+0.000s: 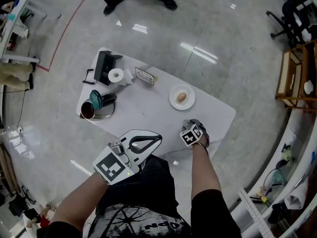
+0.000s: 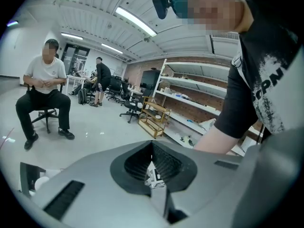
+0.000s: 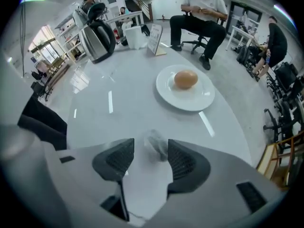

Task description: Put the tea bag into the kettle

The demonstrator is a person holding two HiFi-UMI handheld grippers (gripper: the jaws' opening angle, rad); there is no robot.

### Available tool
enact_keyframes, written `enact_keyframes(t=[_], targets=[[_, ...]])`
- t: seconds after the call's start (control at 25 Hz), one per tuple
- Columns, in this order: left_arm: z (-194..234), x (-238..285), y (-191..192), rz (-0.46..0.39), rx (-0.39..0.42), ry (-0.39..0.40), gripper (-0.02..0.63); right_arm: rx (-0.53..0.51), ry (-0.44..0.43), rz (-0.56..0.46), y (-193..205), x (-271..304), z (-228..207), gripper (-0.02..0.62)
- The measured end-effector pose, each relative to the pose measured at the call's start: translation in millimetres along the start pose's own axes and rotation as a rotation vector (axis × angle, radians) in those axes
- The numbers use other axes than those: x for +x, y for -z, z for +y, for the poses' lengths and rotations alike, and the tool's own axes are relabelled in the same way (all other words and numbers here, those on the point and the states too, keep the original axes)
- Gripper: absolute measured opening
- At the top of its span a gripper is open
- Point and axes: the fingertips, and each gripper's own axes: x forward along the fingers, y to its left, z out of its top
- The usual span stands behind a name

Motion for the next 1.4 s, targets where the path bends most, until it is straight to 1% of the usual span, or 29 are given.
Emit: enact_keyframes(t=[0.12, 0.32, 0.36, 0.4, 0.44, 0.48, 0.72, 0.92, 1.04, 1.16, 1.28, 1.4], targets=[[1.8, 0.3, 2.9, -0.011, -0.025, -0.002, 0.006, -0.001, 0.006, 0.041, 13.5, 10.2, -3.5, 0.216], [-0.7, -8.8, 20.3, 0.008, -0.071, -0.016, 0.006, 0.037, 0.047, 0.019, 14.7, 13.2, -12.4, 0.212], [0.5, -10.1, 23.7, 0.009, -0.087, -0.022, 0.006, 0.040, 0.061, 0.014, 13.9, 12.5, -14.7, 0.193], [1.4, -11.2, 25.7, 0.007, -0.098, -0.027, 0.006, 0.039, 0.074, 0.011, 12.9, 11.2, -16.6, 0.124], [1.8, -12.4, 26.8, 0.007, -0.100, -0.028, 0.006, 0.038, 0.080, 0.007, 11.5, 10.0, -17.2, 0.075], [2.0, -13.7, 27.0, 0.009, -0.096, -0.027, 0.006, 0.040, 0.077, 0.003, 10.0, 9.4, -16.3, 0.069], [0.9, -23.7, 21.2, -0.002, -0.084, -0.036, 0.006, 0.048, 0.066, -0.025, 0.6, -4.8, -9.4, 0.064], [-0.4, -38.9, 15.8, -0.027, -0.083, -0.069, 0.006, 0.017, 0.072, -0.045, -13.9, -25.7, 4.6, 0.064], [-1.2, -53.7, 11.5, -0.050, -0.071, -0.091, 0.006, 0.000, 0.076, -0.074, -28.6, -39.4, 19.4, 0.064], [-1.9, -72.1, 3.7, -0.078, -0.048, -0.109, 0.006, -0.004, 0.078, -0.125, -48.0, -59.8, 34.3, 0.064], [-4.7, -95.1, -6.2, -0.100, -0.026, -0.133, 0.006, -0.015, 0.090, -0.204, -70.2, -94.3, 49.9, 0.064], [1.4, -124.2, -11.8, -0.130, 0.009, -0.156, 0.006, -0.030, 0.104, -0.294, -105.9, -130.7, 64.5, 0.064]])
